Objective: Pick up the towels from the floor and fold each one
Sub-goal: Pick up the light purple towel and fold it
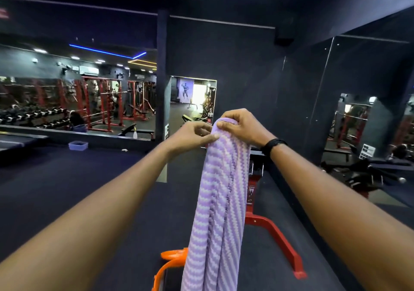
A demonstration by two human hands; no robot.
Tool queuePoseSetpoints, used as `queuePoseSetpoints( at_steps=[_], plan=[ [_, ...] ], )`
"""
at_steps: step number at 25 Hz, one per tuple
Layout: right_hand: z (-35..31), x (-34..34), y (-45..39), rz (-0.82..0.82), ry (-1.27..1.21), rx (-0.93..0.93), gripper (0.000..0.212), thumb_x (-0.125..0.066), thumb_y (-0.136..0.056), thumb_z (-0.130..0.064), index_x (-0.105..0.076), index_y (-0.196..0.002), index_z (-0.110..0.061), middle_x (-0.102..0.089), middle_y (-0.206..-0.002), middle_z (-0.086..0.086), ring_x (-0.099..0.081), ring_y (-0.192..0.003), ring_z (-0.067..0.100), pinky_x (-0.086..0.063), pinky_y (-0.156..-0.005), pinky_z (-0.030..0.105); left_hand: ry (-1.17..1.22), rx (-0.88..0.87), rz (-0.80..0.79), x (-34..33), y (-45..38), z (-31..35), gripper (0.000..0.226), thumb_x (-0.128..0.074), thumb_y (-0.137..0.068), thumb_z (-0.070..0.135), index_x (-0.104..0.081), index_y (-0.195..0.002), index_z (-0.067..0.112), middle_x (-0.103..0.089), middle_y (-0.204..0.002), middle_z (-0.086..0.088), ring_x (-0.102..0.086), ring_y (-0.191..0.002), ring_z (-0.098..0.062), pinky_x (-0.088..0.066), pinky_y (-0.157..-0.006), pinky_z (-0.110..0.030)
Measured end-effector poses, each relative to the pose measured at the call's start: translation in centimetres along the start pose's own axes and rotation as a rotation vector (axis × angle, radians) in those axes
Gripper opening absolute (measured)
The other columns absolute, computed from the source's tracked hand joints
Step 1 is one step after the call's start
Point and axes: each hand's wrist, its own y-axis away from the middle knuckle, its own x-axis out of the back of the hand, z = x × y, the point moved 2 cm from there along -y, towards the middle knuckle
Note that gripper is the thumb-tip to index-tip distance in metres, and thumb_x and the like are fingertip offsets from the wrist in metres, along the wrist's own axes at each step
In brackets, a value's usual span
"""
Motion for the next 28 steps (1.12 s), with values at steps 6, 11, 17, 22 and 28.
queuePoseSetpoints(
  at_steps=[6, 11, 17, 22, 28],
  plan=[
    [7.2, -1.4, -6.5, 0.171, -0.033, 0.015, 0.022, -0.061, -0.089, -0.024, -0.064, -0.076, -0.007, -0.064, -0.073, 0.009, -0.049, -0.066, 0.004, -0.04, -0.063, 0.023, 0.029, 0.057, -0.235, -0.7, -7.0, -8.8, 0.027, -0.071, -0.085, 0.014, -0.068, -0.104, -0.005, -0.071, -0.097, -0.013, -0.065, -0.084, -0.015, -0.051, -0.065, -0.021],
    [16.0, 1.8, -12.1, 0.581, -0.163, -0.17, 0.021, -0.06, -0.085, -0.028, -0.065, -0.076, -0.01, -0.065, -0.074, 0.006, -0.053, -0.07, 0.007, -0.048, -0.068, 0.034, -0.064, 0.157, -0.303, 1.1, -11.9, -15.5, 0.029, -0.066, -0.087, 0.027, -0.067, -0.094, -0.001, -0.07, -0.074, 0.01, -0.061, -0.065, 0.001, -0.046, -0.057, -0.014],
    [18.6, -4.2, -15.8, -0.199, -0.159, -0.101, 0.03, -0.075, -0.079, -0.036, -0.068, -0.101, -0.017, -0.067, -0.098, -0.013, -0.059, -0.086, -0.005, -0.045, -0.082, 0.015, 0.012, -0.015, 0.014, 3.0, -20.0, -13.0, 0.028, -0.061, -0.093, 0.028, -0.07, -0.1, 0.003, -0.068, -0.088, -0.004, -0.059, -0.079, -0.009, -0.043, -0.069, -0.025],
    [21.3, -8.0, -18.1, -0.401, -0.163, -0.021, 0.036, -0.071, -0.085, -0.028, -0.06, -0.081, 0.006, -0.051, -0.07, 0.001, -0.042, -0.067, 0.012, -0.033, -0.062, 0.03, 0.027, -0.088, 0.102, 2.4, -22.7, -14.7, 0.023, -0.067, -0.089, 0.022, -0.068, -0.087, -0.001, -0.058, -0.075, -0.003, -0.047, -0.069, -0.007, -0.035, -0.058, -0.018],
    [23.5, -7.6, -21.0, 0.108, -0.297, -0.13, 0.038, -0.061, -0.084, -0.013, -0.037, -0.054, -0.018, -0.034, -0.058, -0.008, -0.031, -0.058, 0.008, -0.025, -0.056, 0.028, -0.234, 0.13, -0.23, 4.1, -22.6, -23.2, 0.016, -0.082, -0.072, 0.024, -0.069, -0.074, 0.014, -0.061, -0.073, 0.009, -0.055, -0.07, -0.004, -0.045, -0.066, -0.028]
  ],
)
